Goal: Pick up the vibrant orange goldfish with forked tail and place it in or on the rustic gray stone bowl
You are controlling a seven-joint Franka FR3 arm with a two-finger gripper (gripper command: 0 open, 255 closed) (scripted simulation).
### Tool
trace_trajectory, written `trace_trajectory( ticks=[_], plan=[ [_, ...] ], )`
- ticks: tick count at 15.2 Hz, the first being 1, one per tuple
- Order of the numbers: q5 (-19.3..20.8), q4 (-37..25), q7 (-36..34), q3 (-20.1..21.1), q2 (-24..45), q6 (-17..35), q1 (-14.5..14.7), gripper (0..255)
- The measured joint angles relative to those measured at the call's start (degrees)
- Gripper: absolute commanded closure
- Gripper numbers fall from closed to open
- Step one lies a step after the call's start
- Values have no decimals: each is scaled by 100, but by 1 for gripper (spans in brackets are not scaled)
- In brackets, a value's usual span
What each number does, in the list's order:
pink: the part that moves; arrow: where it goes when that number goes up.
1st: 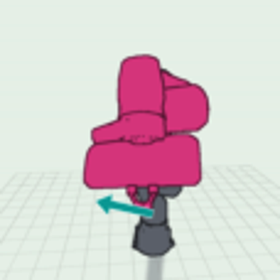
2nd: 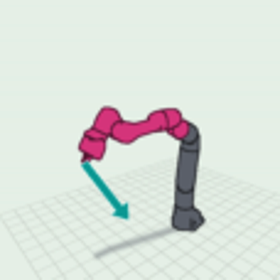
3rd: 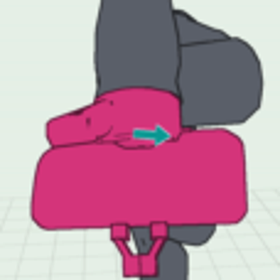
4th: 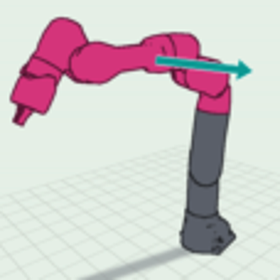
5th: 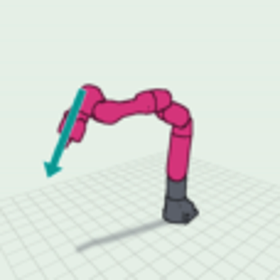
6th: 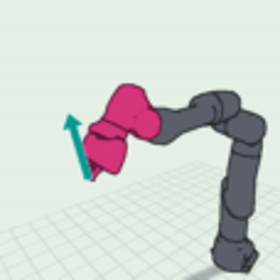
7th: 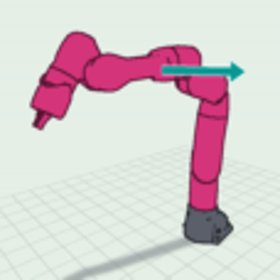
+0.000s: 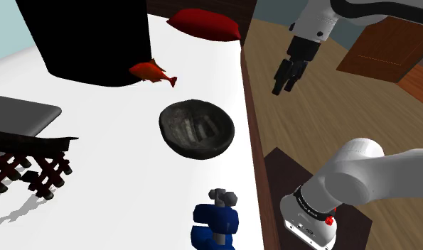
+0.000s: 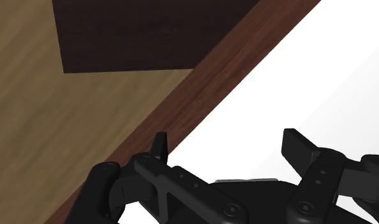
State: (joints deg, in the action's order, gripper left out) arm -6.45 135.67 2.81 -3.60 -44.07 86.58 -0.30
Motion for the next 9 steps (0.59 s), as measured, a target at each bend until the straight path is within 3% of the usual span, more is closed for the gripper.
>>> trace_trajectory(
  ticks=[3,9],
  plan=[
    [-6,-107,106,35,222,137,84,0],
    [13,-959,650,157,1506,671,432,0]
  ],
)
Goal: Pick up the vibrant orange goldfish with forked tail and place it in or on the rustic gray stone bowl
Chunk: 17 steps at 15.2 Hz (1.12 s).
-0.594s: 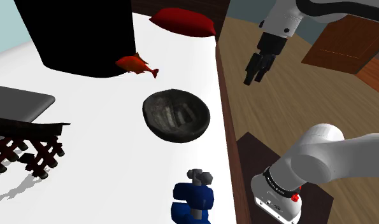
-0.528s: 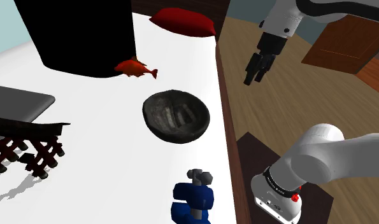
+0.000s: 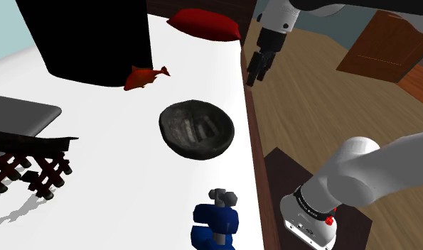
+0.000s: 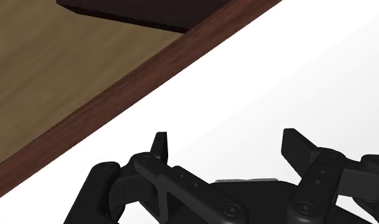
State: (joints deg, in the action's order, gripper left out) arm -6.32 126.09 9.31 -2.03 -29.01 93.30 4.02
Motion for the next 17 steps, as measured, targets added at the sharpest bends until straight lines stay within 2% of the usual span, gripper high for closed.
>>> trace_trajectory(
  ticks=[7,16,17],
  plan=[
    [52,-1190,514,266,1344,300,368,0],
    [298,-2890,1104,652,2921,367,765,0],
    [351,-3276,1154,700,3204,285,813,0]
  ],
)
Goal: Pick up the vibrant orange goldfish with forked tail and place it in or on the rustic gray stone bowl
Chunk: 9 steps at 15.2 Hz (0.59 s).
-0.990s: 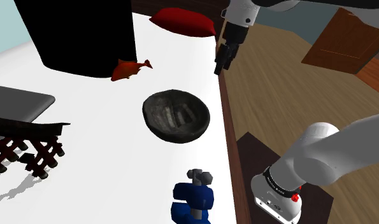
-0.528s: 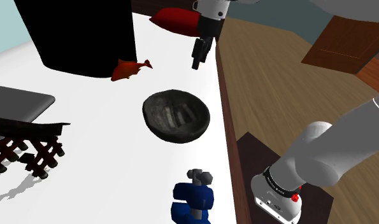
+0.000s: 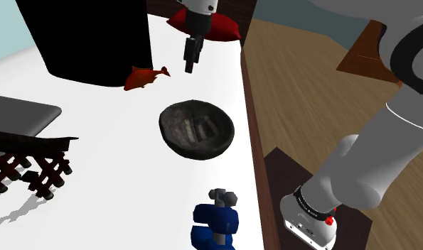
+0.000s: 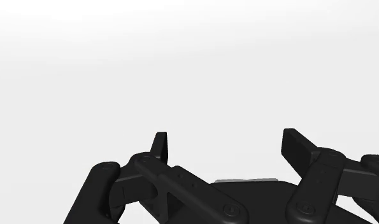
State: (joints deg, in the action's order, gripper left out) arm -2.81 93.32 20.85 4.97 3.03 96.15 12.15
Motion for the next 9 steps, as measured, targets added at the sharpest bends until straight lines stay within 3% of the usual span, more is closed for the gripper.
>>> trace_trajectory(
  ticks=[4,9],
  plan=[
    [206,-996,179,192,821,-99,225,0],
    [252,-921,217,235,946,116,282,0]
  ],
)
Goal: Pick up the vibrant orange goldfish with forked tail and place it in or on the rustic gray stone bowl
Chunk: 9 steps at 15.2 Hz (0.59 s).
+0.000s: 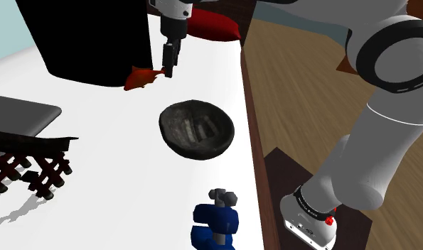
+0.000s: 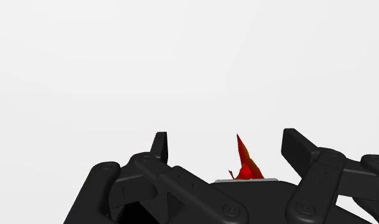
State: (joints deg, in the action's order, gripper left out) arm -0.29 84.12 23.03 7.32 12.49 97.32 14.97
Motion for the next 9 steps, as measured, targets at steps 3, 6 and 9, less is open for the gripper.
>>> trace_trajectory(
  ticks=[3,6,9],
  plan=[
    [-2,244,3,1,-22,222,0,0],
    [-2,307,6,1,-21,288,-1,0],
    [-2,311,7,0,-21,293,-2,0]
  ],
)
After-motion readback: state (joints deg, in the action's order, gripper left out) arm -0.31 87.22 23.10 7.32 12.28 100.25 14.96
